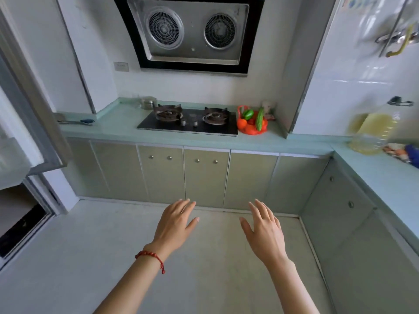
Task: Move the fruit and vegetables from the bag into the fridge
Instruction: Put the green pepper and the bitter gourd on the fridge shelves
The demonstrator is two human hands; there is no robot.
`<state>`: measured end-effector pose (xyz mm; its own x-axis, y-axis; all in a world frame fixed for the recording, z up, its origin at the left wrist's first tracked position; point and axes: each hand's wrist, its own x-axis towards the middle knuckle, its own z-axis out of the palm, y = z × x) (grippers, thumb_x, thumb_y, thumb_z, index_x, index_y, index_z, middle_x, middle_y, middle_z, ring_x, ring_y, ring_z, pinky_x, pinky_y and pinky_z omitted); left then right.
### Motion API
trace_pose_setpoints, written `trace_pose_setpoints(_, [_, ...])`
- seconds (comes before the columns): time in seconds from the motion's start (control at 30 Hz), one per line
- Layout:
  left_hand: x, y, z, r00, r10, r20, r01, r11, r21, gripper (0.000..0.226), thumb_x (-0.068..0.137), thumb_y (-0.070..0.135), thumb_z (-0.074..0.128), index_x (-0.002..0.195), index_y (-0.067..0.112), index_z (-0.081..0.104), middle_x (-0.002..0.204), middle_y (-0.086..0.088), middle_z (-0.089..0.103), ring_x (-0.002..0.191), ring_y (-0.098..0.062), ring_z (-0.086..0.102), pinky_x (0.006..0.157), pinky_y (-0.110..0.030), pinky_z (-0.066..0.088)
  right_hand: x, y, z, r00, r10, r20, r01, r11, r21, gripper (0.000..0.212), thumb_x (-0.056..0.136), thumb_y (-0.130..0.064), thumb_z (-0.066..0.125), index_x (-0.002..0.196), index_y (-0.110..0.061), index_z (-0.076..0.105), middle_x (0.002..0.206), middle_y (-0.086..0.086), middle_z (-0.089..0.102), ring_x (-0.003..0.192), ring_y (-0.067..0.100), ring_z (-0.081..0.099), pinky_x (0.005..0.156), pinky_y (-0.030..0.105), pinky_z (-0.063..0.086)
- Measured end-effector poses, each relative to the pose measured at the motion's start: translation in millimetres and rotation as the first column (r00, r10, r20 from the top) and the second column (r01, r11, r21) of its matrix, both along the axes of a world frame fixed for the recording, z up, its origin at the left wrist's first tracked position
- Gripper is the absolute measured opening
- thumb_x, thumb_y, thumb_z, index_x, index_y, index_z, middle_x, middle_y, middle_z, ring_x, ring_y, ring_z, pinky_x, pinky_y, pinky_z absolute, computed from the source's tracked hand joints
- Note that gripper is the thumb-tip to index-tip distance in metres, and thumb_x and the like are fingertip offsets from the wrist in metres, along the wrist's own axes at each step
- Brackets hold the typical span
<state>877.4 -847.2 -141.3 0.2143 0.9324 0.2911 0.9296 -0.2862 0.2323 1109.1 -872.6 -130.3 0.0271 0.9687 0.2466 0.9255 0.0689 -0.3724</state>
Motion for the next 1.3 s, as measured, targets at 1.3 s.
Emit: trace_pose_setpoints(1.3, [203.6, 554.9, 3.2, 0.963, -0.252, 0.094, 0.253, 0.967, 0.0, 0.07, 0.081, 0.053, 0.024, 0.124, 0.007, 0.055, 0.13, -0.012, 0.055, 0.123, -0.029, 0.049, 0.101, -0.042, 0.037, 177.3, 496.7, -4.4, 0.979, -0.203, 0.003, 0.203, 0.978, -0.046, 0.083, 0.075, -0.064, 0.005, 0.141, -0.021, 0.032, 0.152, 0.002, 0.027, 0.14, 0.018, 0.022, 0.111, 0.031, 0.021])
